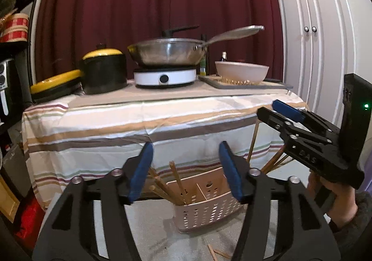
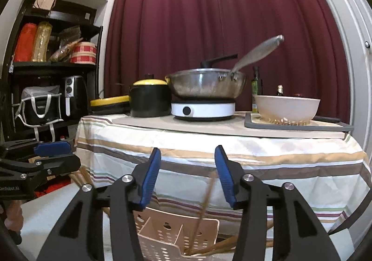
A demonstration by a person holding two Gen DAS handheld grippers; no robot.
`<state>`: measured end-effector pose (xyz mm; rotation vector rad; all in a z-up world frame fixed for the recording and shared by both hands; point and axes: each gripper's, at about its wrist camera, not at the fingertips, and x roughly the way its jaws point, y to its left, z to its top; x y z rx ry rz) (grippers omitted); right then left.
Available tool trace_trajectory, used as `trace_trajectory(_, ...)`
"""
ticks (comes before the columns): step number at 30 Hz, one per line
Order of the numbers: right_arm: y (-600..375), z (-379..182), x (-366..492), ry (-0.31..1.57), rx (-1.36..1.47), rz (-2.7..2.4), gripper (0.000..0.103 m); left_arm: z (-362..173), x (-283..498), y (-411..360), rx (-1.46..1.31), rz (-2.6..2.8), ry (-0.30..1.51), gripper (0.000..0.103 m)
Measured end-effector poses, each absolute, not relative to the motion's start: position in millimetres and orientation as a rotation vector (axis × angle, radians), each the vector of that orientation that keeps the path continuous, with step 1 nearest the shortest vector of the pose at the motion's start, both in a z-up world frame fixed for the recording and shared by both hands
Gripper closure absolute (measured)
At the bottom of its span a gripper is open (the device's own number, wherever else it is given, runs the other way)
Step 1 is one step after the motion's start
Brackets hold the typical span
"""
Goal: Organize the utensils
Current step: 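Open both tools to drop the chopsticks into the holder, then lower both open tools toward the last two chopsticks, then close the right tool on a wooden chopstick while the left tool closes on the other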
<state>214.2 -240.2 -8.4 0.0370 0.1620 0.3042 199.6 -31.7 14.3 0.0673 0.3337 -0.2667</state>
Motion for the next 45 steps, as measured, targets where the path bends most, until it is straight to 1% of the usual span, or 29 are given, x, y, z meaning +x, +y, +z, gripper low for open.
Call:
trace_trajectory(2, -243.5, -4.9, 203.9, 0.159, 0.045, 0.304, 0.052, 17.7, 190.4, -29.2, 0.054, -0.268, 0.324, 0.039)
trace_trajectory(4, -246.8, -4.3, 191.7, 0.162, 0.05, 0.304, 0.052, 18.4, 175.4, -25.3, 0.035, -0.265, 0.316, 0.037)
trace_trajectory(9, -256.1, -19.5, 151.0, 0.208, 0.062, 0.301, 0.051, 8.9, 141.5, -24.1, 0.029, -0.256, 0.316, 0.035)
trace_trajectory(17, -261.3, -77.9, 92.1, 0.33, 0.078, 0.278, 0.051, -42.3, 93.1, -29.4, 0.04, -0.222, 0.385, 0.035)
trace_trajectory(23, -264.3, -118.0, 52.9, 0.387, 0.07, 0.265, 0.051, -81.7, 58.4, -30.1, 0.058, -0.185, 0.421, 0.035)
trace_trajectory(32, -256.5, -177.5, 17.2, 0.51, 0.061, 0.298, 0.052, -141.1, 31.0, -30.9, 0.049, -0.189, 0.554, 0.035)
trace_trajectory(35, -253.6, -192.8, 9.6, 0.545, 0.056, 0.31, 0.055, -160.3, 25.7, -32.1, 0.033, -0.193, 0.598, 0.035)
trace_trajectory(39, -252.3, -207.3, 2.7, 0.578, 0.054, 0.317, 0.062, -175.1, 19.5, -37.5, 0.031, -0.199, 0.622, 0.036)
trace_trajectory(41, -251.9, -213.2, 0.9, 0.594, 0.056, 0.321, 0.068, -182.4, 18.0, -41.0, 0.036, -0.204, 0.637, 0.036)
trace_trajectory(43, -251.2, -218.4, 0.6, 0.616, 0.056, 0.323, 0.079, -188.1, 16.7, -43.4, 0.032, -0.211, 0.653, 0.037)
trace_trajectory(44, -250.7, -220.1, 0.0, 0.622, 0.054, 0.323, 0.081, -189.8, 16.2, -44.3, 0.028, -0.214, 0.66, 0.037)
trace_trajectory(45, -250.3, -221.3, 0.0, 0.629, 0.053, 0.324, 0.086, -191.2, 15.9, -45.1, 0.026, -0.217, 0.664, 0.037)
